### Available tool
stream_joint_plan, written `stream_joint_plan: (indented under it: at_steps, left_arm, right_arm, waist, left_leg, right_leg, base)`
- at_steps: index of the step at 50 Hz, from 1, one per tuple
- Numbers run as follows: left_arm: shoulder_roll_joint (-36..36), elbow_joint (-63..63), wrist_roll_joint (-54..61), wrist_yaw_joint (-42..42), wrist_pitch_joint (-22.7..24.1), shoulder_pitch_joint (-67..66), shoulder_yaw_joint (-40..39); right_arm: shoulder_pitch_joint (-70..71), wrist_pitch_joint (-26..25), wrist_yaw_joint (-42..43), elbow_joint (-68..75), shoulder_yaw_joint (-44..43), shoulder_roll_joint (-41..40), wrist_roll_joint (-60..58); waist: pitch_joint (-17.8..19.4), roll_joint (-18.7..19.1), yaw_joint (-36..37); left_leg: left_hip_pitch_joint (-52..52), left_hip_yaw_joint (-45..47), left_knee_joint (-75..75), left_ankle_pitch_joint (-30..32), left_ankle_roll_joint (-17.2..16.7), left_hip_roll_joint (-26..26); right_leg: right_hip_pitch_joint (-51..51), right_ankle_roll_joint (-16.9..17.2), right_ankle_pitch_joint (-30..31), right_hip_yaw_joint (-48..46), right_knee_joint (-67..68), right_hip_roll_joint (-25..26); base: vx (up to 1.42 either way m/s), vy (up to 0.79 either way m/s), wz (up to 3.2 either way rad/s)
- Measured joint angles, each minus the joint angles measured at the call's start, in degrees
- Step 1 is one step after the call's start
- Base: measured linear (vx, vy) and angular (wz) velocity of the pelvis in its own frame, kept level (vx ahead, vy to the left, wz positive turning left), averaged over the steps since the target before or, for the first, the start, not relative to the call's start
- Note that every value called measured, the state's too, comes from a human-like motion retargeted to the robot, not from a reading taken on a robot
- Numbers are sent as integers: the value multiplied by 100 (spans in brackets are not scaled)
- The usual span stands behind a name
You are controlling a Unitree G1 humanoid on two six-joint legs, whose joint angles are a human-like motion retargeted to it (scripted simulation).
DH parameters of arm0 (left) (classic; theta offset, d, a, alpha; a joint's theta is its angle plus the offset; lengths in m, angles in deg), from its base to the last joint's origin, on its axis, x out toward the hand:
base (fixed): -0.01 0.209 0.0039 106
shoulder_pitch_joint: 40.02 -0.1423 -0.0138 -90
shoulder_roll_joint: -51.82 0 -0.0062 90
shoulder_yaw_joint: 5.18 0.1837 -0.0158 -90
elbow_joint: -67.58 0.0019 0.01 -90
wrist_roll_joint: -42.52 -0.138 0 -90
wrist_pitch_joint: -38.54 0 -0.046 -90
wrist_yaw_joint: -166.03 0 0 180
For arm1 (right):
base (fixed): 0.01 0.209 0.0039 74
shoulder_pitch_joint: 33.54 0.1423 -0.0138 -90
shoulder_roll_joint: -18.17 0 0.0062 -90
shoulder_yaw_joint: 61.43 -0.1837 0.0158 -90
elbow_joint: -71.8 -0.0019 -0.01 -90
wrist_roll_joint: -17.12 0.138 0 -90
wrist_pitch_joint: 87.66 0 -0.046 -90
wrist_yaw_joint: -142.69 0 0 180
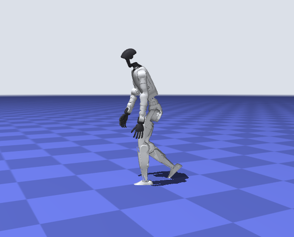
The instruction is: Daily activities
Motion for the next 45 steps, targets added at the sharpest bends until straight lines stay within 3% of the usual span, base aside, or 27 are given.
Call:
stream_joint_plan:
  at_steps: [8,15,22,27,32,35,41,45]
  left_arm:
    - [51,159,61,80,-16,17,-134]
    - [154,90,159,-138,56,23,-261]
    - [255,-48,69,-247,208,-143,-146]
    - [312,-1,-49,-117,280,-268,38]
    - [386,121,-188,125,300,-330,190]
    - [434,140,-266,210,304,-412,265]
    - [515,122,-408,237,311,-472,338]
    - [541,88,-381,195,278,-432,283]
  right_arm:
    - [-167,59,-384,-237,245,81,-245]
    - [-442,65,-482,-95,192,275,-218]
    - [-703,-2,-487,633,-25,334,32]
    - [-888,-19,-533,1006,-168,306,173]
    - [-1041,16,-570,1058,-240,315,241]
    - [-1170,68,-548,953,-249,315,279]
    - [-1372,190,-395,683,-258,376,327]
    - [-1388,255,-238,596,-256,435,340]
  waist:
    - [-236,42,-427]
    - [-210,519,-615]
    - [-250,1065,-490]
    - [-317,1266,-411]
    - [-363,1435,-471]
    - [-472,1517,-568]
    - [-592,1685,-788]
    - [-523,1839,-909]
  left_leg:
    - [201,20,363,-715,139,-80]
    - [631,-54,556,-1300,154,67]
    - [839,-57,826,-1815,198,291]
    - [1030,-41,1088,-2130,289,287]
    - [1359,-75,1391,-2407,361,292]
    - [1513,-65,1656,-2552,369,349]
    - [1948,-184,2263,-2613,142,501]
    - [2069,-396,3201,-2009,-308,697]
  right_leg:
    - [-803,-396,-653,-76,856,-249]
    - [-1584,-468,-927,-216,-435,300]
    - [-2008,-134,369,-190,-2839,1159]
    - [-2051,107,1371,-54,-4035,1453]
    - [-2106,237,2036,128,-4083,1572]
    - [-2218,234,2143,227,-3741,1635]
    - [-2205,-106,1441,296,-2868,1785]
    - [-1943,-526,578,260,-2323,2007]
  base:
    - [21,6,2]
    - [28,5,-10]
    - [32,5,-22]
    - [33,3,-10]
    - [37,0,5]
    - [44,-3,11]
    - [52,-7,13]
    - [56,-11,16]
